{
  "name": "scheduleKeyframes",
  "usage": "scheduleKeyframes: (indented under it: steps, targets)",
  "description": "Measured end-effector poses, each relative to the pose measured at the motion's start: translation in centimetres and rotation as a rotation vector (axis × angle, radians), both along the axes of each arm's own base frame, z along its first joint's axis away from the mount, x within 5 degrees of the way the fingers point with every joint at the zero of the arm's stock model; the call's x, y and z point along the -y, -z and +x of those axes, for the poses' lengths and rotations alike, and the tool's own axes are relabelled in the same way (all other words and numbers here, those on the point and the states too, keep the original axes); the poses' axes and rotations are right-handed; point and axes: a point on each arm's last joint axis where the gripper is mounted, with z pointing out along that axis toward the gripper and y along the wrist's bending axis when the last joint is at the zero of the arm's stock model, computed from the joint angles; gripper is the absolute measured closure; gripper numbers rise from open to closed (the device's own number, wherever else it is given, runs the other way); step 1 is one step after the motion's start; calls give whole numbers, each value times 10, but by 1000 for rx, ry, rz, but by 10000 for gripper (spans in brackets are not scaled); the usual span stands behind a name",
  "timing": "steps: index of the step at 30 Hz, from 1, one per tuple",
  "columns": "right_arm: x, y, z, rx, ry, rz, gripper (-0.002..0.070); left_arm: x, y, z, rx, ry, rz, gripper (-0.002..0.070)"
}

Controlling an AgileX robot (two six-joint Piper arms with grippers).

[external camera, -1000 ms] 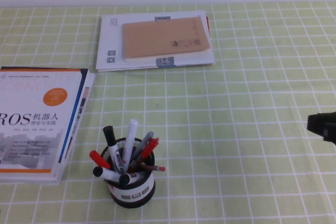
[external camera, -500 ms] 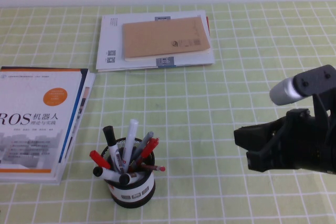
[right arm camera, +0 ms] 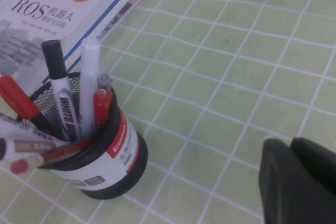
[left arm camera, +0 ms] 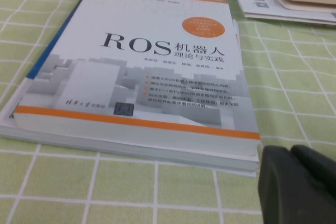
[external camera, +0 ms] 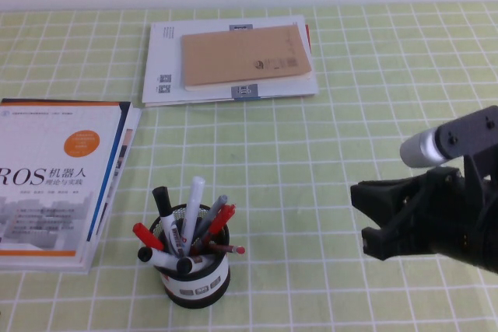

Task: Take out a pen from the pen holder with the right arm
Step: 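Take a marker out of the pen holder and lay it on the table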

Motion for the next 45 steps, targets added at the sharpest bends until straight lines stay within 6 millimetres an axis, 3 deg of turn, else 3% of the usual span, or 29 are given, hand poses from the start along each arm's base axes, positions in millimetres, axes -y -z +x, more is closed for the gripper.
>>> scheduleKeyframes:
  steps: [7,11,15,22,24,30,36,45]
  targets:
    - [-5,21,-21,123,28,4,686,0,0,0,0,0,0,683]
    - [-9,30,-35,225,11,21,644,0,0,0,0,0,0,683]
    - [-8,36,-47,335,-20,87,549,0,0,0,0,0,0,683]
    - [0,47,-62,434,-101,181,314,0,0,0,0,0,0,683]
    - [-1,48,-65,460,-144,177,284,0,0,0,0,0,0,683]
    - [-12,52,-68,511,-235,202,262,0,0,0,0,0,0,683]
    - [-26,71,-60,533,-238,229,260,0,0,0,0,0,0,683]
    - [-58,101,-44,432,-278,188,259,0,0,0,0,0,0,683]
